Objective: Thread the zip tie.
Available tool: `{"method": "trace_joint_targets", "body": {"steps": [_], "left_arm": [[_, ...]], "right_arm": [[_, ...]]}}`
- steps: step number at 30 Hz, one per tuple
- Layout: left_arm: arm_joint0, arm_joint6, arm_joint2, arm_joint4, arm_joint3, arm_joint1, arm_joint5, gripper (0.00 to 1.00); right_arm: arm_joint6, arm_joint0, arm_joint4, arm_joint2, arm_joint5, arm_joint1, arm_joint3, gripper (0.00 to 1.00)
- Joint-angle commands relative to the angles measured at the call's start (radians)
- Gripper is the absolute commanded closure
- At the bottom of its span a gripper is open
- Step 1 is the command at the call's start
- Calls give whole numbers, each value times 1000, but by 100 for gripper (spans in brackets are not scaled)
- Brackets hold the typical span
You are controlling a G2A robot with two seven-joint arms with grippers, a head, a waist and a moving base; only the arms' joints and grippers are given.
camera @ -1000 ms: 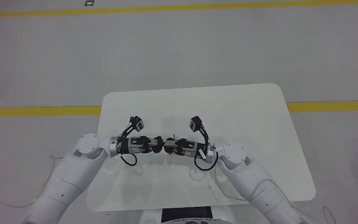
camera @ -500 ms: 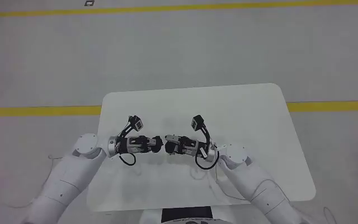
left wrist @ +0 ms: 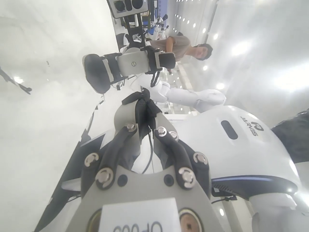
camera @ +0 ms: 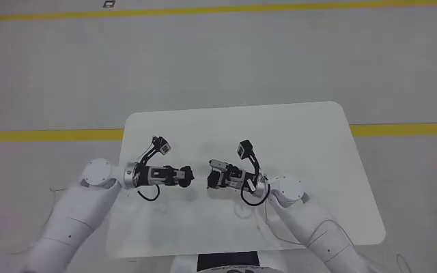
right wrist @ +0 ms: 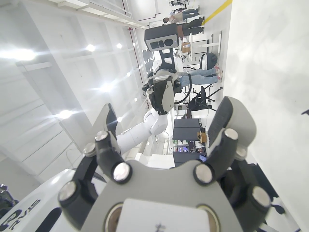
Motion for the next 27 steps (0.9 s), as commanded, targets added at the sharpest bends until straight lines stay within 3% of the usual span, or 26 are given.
{"method": "trace_joint_targets", "body": {"steps": [1, 6, 12, 21, 23, 27], "left_arm": [[12, -5, -32, 35, -23, -4, 0, 100], [49, -23, -106, 94, -78, -27, 0, 100], [81, -23, -148, 165, -130, -57, 0, 100], [81, -23, -148, 165, -130, -57, 0, 100], [80, 52, -145, 257, -132, -55, 0, 100], [82, 97, -152, 265, -142, -58, 0, 100]], "right_arm": [[1, 1, 3, 0, -1, 0, 3, 0], [-1, 5, 9, -2, -3, -1, 9, 0], [-5, 10, 16, -6, -6, -2, 17, 0], [-21, 14, 8, -9, -3, -3, 23, 0], [-21, 14, 8, -9, -3, -3, 23, 0], [-21, 14, 8, -9, -3, -3, 23, 0]]}}
